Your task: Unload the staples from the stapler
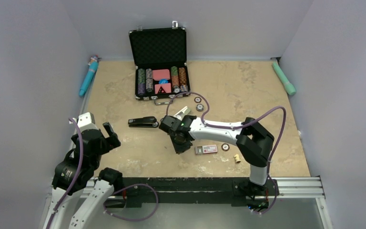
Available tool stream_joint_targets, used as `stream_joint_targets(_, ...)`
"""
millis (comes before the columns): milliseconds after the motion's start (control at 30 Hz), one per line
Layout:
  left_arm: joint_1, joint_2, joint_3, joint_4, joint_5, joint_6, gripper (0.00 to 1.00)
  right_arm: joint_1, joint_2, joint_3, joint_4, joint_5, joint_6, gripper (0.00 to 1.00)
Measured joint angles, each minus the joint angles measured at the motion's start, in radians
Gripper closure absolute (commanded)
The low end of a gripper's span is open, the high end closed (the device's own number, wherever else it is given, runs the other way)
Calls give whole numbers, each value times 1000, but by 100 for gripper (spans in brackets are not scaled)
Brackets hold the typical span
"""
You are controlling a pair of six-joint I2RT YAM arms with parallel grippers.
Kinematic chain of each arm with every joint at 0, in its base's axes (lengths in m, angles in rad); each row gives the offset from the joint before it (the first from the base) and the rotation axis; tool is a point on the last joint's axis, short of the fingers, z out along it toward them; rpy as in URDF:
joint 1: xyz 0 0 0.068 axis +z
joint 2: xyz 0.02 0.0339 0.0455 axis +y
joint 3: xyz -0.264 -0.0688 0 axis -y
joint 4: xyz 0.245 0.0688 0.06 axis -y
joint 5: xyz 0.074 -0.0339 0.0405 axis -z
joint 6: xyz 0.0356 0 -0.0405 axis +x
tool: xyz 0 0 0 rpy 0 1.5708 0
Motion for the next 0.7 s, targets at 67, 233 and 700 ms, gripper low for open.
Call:
stream_joint_targets(67,0,0,0,0,0,0,7,0,-9,8,-10,0,0,97)
stream_joint_targets(233,0,0,0,0,0,0,8,0,-34,33,-41,5,-1,97)
stream_joint_targets(700,0,0,0,0,-1,0,8,-2,-262,-73,-101,177,-58,97)
